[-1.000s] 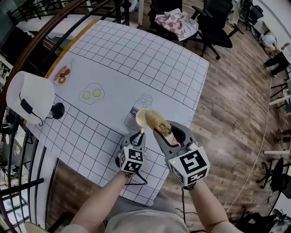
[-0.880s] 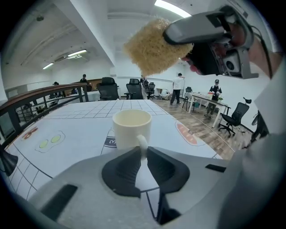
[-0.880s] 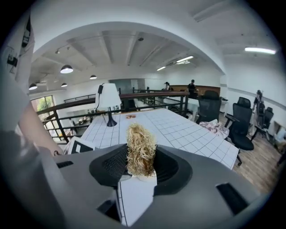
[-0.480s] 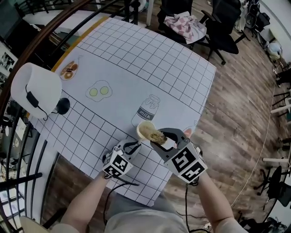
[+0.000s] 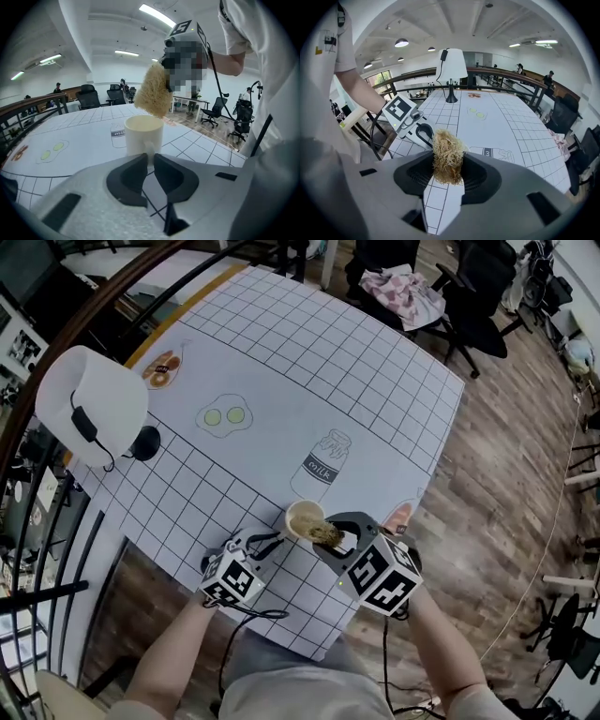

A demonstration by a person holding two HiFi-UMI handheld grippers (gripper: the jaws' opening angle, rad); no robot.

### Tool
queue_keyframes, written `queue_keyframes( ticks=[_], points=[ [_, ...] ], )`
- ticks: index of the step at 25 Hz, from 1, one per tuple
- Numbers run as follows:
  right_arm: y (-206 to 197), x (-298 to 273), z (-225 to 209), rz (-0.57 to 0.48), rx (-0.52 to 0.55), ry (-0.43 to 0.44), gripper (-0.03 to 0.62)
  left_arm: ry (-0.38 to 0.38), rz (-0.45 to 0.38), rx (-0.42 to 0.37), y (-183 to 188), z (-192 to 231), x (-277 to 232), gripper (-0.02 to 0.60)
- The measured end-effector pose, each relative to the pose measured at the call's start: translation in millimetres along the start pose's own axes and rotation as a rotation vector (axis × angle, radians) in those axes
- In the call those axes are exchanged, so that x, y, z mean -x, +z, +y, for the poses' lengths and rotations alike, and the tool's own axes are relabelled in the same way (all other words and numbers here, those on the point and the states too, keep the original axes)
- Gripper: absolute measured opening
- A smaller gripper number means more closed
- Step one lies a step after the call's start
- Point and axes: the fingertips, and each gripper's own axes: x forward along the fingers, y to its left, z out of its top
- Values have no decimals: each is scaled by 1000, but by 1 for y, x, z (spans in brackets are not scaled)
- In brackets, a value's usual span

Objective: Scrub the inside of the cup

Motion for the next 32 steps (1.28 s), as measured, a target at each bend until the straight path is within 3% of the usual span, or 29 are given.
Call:
queue_keyframes(
  ticks=[5, 11, 15, 21, 27, 32],
  points=[
    [-1, -27, -3, 106, 58, -6, 158, 115, 3, 58, -3, 15, 5, 52],
    [2, -49, -8, 215, 141, -18, 157, 196, -3, 141, -10, 28, 12, 52],
    [-12, -69, -2, 314, 193, 18, 156, 199, -28, 128, -8, 31, 16, 51],
    [-17, -88, -4, 366, 194, 22, 150, 171, -27, 60, -8, 27, 17, 52],
    [-11, -76, 2, 388, 213, 93, 152, 167, -48, 104, -10, 26, 17, 52],
    [10, -39, 8, 371, 233, 64, 152, 162, -53, 107, -9, 26, 18, 52]
  ],
)
